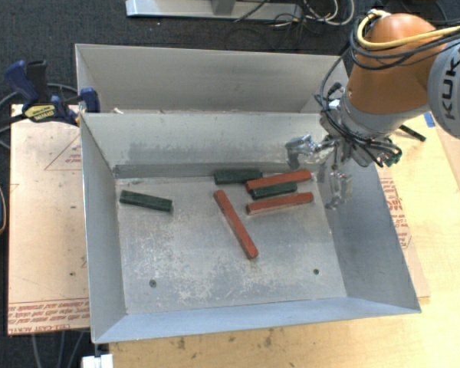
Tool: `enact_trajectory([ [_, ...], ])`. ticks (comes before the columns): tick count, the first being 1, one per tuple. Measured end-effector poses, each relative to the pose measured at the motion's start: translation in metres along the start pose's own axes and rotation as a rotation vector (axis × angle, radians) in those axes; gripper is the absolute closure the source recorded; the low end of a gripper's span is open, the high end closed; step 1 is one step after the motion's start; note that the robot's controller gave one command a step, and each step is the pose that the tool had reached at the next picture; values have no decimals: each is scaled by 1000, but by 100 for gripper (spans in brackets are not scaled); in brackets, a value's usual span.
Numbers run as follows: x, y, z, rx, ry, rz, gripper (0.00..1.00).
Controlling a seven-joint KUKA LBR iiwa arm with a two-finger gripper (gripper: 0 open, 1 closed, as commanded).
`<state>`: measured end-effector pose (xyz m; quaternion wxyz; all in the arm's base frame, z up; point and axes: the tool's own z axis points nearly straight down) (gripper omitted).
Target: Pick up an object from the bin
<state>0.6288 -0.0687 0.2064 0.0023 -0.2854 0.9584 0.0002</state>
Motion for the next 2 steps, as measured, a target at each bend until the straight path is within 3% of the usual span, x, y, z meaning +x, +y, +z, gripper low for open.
enact_trajectory([
  [1,-30,56,134,-8,8,117,0],
  [2,8,-31,136,3,1,-62,0],
])
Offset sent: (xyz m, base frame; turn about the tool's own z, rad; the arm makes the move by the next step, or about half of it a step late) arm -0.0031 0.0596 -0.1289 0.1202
